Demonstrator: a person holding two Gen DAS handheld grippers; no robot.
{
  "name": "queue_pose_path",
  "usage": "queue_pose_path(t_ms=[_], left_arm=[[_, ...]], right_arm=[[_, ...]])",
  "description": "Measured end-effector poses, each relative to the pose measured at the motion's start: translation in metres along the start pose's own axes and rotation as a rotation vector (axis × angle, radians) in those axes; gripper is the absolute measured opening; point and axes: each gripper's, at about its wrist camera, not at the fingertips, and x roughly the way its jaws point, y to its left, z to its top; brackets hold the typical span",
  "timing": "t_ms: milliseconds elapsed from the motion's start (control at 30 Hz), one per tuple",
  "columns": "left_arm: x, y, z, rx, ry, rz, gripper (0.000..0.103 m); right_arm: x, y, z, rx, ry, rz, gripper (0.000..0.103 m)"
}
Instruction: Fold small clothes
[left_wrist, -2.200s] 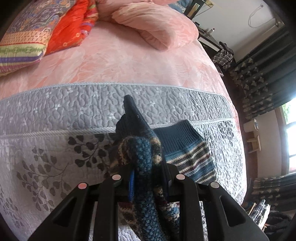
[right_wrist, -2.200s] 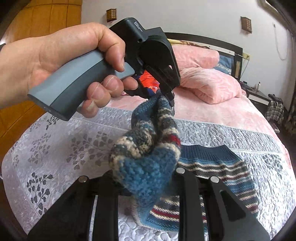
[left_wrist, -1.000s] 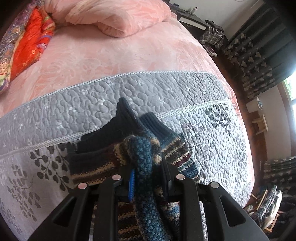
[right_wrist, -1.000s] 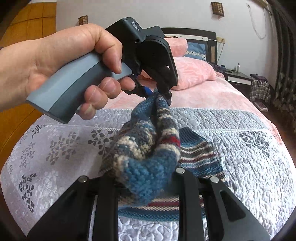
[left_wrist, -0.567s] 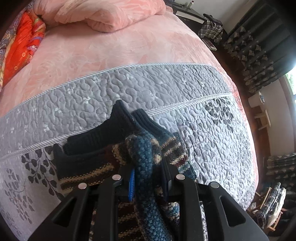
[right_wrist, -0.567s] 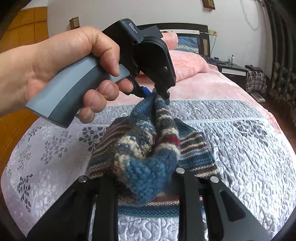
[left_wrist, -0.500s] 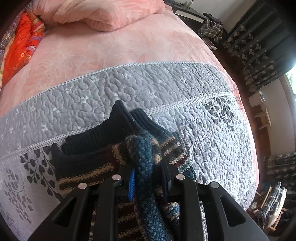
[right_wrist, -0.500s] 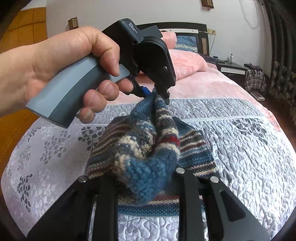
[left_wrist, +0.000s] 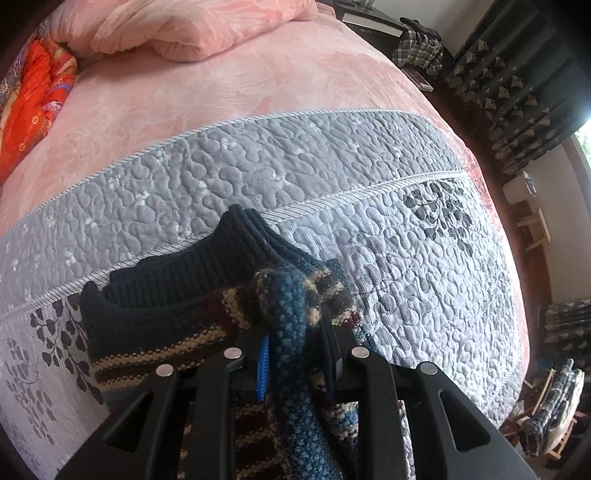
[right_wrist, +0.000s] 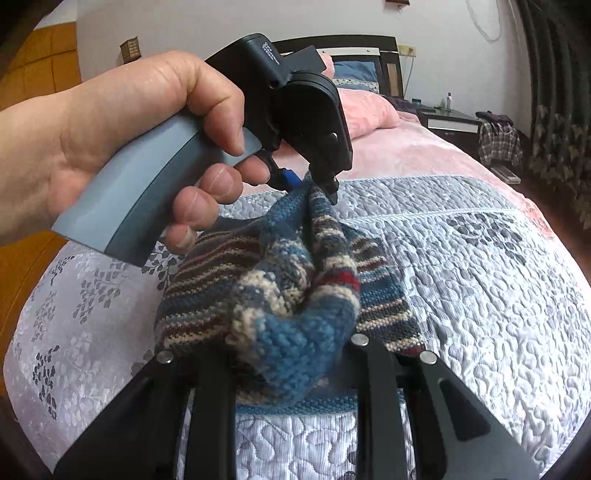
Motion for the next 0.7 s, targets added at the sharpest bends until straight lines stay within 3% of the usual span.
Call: queue_pose_path(t_ms=[433,700], left_arm=[[0.019,-0.023,-0.001,0.000,-0.023,0.107,0.023],[0.042,-0.032,-0.004,-0.009,-0.024,0.124,0.023]], right_arm=[[0.009,-0.027,-0.008,0.072,0.035,0.011,0.021],[0.021,-0.047,-0.018,0.122,0.067,0.017,0.021]])
